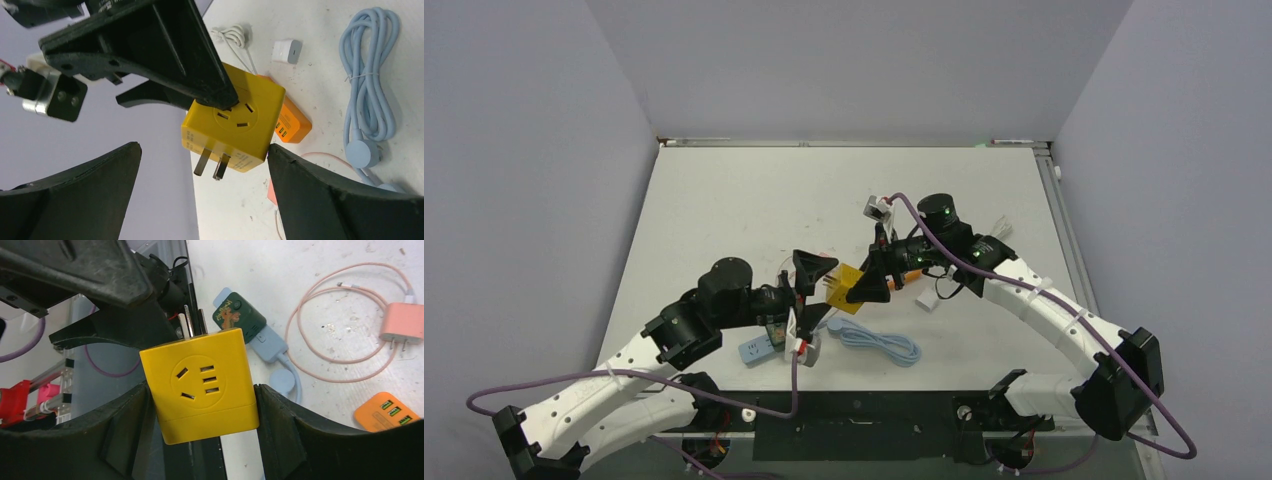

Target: Insert the plug

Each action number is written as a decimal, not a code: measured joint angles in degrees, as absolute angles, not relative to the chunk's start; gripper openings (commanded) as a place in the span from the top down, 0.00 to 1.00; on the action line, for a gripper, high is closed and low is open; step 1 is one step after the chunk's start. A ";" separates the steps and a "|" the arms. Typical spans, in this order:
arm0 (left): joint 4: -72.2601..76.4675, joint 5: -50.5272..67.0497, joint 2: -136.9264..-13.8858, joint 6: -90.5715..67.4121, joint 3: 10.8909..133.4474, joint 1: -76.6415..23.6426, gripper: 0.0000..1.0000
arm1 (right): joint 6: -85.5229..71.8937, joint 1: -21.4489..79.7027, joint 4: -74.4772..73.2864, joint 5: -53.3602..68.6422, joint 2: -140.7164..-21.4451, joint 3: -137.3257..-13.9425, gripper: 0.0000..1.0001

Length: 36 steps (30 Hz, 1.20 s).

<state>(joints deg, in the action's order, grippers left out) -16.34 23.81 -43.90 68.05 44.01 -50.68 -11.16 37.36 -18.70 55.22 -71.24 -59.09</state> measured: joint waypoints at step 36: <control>-16.56 19.57 -47.88 72.71 44.71 -55.66 0.63 | -12.97 37.41 -26.83 60.64 -77.58 -66.28 0.10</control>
